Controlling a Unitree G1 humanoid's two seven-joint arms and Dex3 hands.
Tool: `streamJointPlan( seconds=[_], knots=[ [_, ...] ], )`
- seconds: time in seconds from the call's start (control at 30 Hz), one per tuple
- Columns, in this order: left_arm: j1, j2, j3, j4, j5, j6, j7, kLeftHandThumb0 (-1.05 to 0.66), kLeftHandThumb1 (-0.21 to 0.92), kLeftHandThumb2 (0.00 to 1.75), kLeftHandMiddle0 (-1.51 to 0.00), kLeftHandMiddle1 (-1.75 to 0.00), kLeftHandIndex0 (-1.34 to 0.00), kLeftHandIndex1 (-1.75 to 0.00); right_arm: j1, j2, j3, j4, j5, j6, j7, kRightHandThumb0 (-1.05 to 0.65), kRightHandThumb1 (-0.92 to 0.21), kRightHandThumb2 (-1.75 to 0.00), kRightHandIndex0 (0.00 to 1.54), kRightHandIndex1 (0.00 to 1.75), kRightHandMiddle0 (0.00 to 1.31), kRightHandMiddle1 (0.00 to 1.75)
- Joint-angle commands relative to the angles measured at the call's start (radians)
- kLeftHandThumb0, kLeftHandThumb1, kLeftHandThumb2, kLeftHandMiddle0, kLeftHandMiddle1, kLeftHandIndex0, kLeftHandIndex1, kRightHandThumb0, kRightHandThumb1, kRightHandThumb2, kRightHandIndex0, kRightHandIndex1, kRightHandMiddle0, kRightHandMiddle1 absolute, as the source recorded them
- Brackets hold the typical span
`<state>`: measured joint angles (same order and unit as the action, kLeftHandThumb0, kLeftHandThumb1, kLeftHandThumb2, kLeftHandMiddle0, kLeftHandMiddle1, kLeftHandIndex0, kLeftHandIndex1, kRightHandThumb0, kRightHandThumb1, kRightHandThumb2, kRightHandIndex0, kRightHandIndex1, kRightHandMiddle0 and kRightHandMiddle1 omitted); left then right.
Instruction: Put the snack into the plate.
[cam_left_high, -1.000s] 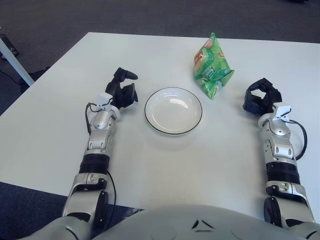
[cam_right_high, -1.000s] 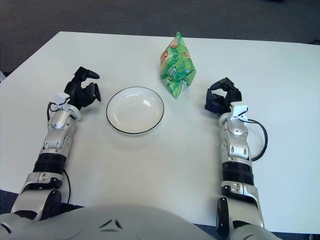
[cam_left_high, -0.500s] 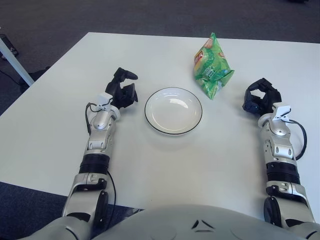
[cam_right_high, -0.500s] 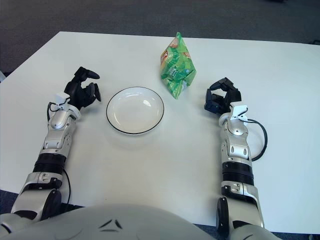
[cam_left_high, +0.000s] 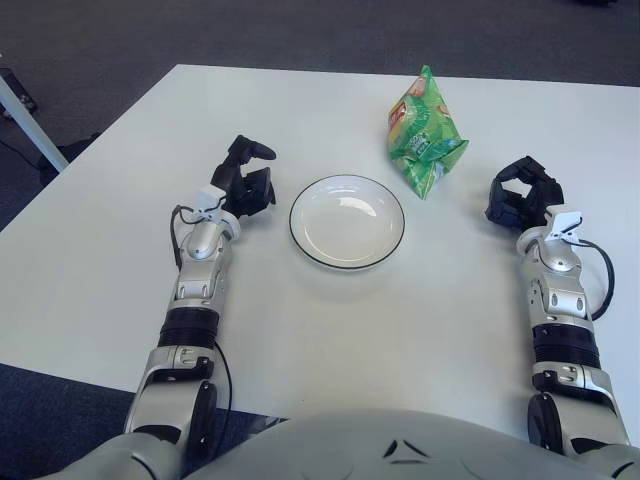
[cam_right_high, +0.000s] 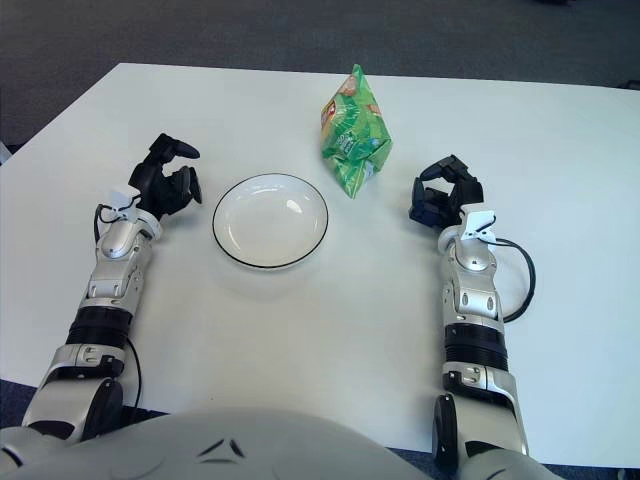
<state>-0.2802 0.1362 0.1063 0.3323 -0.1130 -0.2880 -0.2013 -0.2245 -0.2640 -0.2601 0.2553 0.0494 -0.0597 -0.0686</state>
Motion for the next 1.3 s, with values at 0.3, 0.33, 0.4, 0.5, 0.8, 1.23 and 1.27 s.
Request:
streamJointPlan(
  seconds=[0.3, 0.33, 0.4, 0.5, 0.8, 1.23, 1.27],
  knots=[
    [0.093, -0.025, -0.003, 0.069, -0.011, -0.018, -0.014, -0.37, 0.76, 0.75, -1.04, -1.75, -0.29, -1.75, 0.055, -0.016, 0.023, -0.168, -0.054, 0.039, 0.0, -0.45, -0.4, -1.21, 1.23, 1.75, 0.55, 1.75],
    [0.093, -0.025, -0.002, 0.071, -0.011, -0.02, -0.015, -0.37, 0.76, 0.74, -1.04, -1.75, -0.29, -1.75, 0.056, -0.019, 0.026, -0.183, -0.059, 0.044, 0.002, -0.45, -0.4, -1.21, 1.23, 1.75, 0.54, 1.75],
    [0.091, -0.024, -0.001, 0.077, -0.01, -0.024, -0.016, -0.37, 0.77, 0.73, -1.03, -1.75, -0.28, -1.75, 0.05, -0.036, 0.033, -0.203, -0.073, 0.041, 0.017, -0.45, -0.42, -1.19, 1.22, 1.75, 0.53, 1.75],
    [0.088, -0.023, -0.001, 0.086, -0.008, -0.031, -0.016, -0.37, 0.78, 0.72, -1.02, -1.75, -0.28, -1.75, 0.03, -0.055, 0.038, -0.206, -0.089, 0.032, 0.034, -0.44, -0.43, -1.17, 1.21, 1.75, 0.52, 1.75],
    [0.081, -0.018, -0.003, 0.103, -0.008, -0.042, -0.017, -0.36, 0.79, 0.71, -1.02, -1.75, -0.27, -1.75, -0.089, -0.113, 0.07, -0.144, -0.154, -0.01, 0.042, -0.44, -0.45, -1.15, 1.2, 1.75, 0.51, 1.75],
    [0.079, -0.017, -0.001, 0.112, -0.012, -0.052, -0.021, -0.37, 0.79, 0.71, -1.02, -1.75, -0.28, -1.75, -0.19, -0.194, 0.152, -0.043, -0.321, -0.093, 0.01, -0.44, -0.44, -1.16, 1.19, 1.75, 0.52, 1.75],
    [0.079, -0.018, -0.001, 0.112, -0.012, -0.053, -0.021, -0.37, 0.79, 0.71, -1.03, -1.75, -0.28, -1.75, -0.2, -0.202, 0.16, -0.028, -0.338, -0.102, 0.006, -0.44, -0.44, -1.16, 1.18, 1.75, 0.51, 1.75]
  ],
)
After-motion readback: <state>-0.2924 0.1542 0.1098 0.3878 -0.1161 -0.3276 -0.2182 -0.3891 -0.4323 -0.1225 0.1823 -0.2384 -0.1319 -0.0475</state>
